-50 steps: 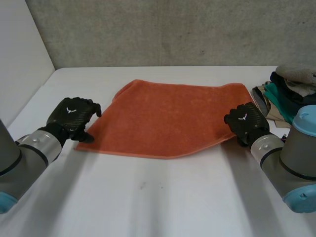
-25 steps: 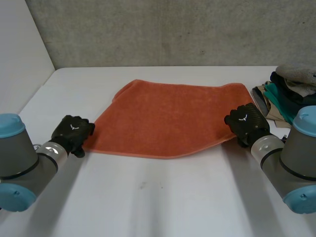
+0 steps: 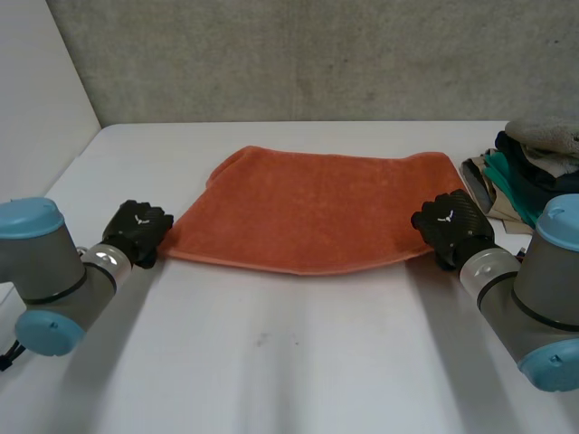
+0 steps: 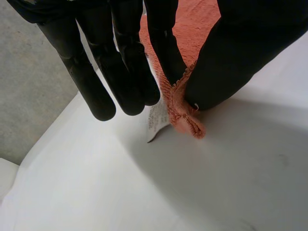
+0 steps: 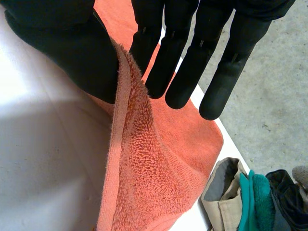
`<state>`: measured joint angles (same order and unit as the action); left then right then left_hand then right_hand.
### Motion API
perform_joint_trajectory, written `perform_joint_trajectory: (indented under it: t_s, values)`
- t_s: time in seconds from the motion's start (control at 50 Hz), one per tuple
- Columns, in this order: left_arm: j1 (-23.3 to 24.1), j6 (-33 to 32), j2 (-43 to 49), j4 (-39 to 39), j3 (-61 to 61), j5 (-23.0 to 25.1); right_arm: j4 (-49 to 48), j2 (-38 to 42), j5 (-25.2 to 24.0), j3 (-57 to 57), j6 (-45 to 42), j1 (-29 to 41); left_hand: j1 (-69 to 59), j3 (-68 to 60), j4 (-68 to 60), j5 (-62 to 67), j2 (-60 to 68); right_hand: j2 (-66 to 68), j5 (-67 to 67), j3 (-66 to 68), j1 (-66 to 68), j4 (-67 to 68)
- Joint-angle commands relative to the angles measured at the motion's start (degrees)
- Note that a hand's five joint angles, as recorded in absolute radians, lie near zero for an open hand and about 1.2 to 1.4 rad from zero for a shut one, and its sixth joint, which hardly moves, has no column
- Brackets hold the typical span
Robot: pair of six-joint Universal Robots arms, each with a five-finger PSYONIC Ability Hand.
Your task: Fold the laundry.
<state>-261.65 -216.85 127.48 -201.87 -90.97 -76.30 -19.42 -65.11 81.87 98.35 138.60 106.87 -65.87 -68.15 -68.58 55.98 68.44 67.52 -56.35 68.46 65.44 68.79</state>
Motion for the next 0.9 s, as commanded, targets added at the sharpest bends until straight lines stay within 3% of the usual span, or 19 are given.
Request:
perform_joint_trajectory:
  t_s: [0.02, 0.14, 0.26, 0.34, 0.44, 0.48, 0.58, 0.7, 0.78, 0.9]
  values:
    - [0.35, 0.11, 0.41, -0.9, 1.76, -0.6, 0.17, -0.28, 0.57, -0.26, -0.43, 0.26, -14.13, -11.85, -11.42, 14.02, 11.56, 12.48, -13.65, 11.54, 14.56, 11.21]
    - [0.88, 0.81, -13.11, 1.3, -2.45, -1.13, 4.82, -5.63, 0.74, -0.96, -1.75, 0.18, -14.13, -11.85, -11.42, 14.02, 11.56, 12.48, -13.65, 11.54, 14.56, 11.21]
    - [0.79, 0.63, -29.89, 5.95, -7.82, -1.3, 23.26, -18.99, 0.66, -6.23, -2.28, 0.0, -14.13, -11.85, -11.42, 14.02, 11.56, 12.48, -13.65, 11.54, 14.56, 11.21]
    - [0.97, 0.11, -42.89, 16.03, -9.05, -2.09, 34.34, -22.95, 0.57, -10.8, -3.07, -0.61, -14.13, -11.85, -11.42, 14.02, 11.56, 12.48, -13.65, 11.54, 14.56, 11.21]
    - [0.36, -0.07, -50.57, 27.3, -9.05, -1.83, 48.49, -25.25, 0.3, -15.29, -7.46, -1.49, -14.13, -11.85, -11.42, 14.02, 11.56, 12.48, -13.65, 11.54, 14.56, 11.21]
    - [0.35, -0.07, -50.75, 30.73, -9.58, -1.74, 53.86, -25.25, -0.13, -16.17, -11.84, -1.76, -14.13, -11.85, -11.42, 14.02, 11.56, 12.48, -13.65, 11.54, 14.56, 11.21]
    - [0.71, -0.24, -46.19, 30.57, -11.43, -2.01, 53.88, -21.92, 0.22, -15.73, -14.23, -1.67, -14.13, -11.85, -11.42, 14.02, 11.56, 12.48, -13.65, 11.54, 14.56, 11.21]
    - [1.14, -0.24, -28.56, 23.91, -7.14, -2.36, 53.26, -8.83, 0.57, -18.8, -14.15, -1.67, -14.13, -11.85, -11.42, 14.02, 11.56, 12.48, -13.65, 11.54, 14.56, 11.21]
    - [1.94, -0.24, -17.81, 17.66, 1.12, -5.34, 49.58, -2.84, 2.32, -24.07, -13.62, -0.97, -14.13, -11.85, -11.42, 14.02, 11.56, 12.48, -13.65, 11.54, 14.56, 11.21]
    - [4.74, 0.02, -9.97, 12.03, 15.71, -11.84, 32.9, 1.65, 8.3, -33.21, -11.6, -0.88, -14.13, -11.85, -11.42, 14.02, 11.56, 12.48, -13.65, 11.54, 14.56, 11.21]
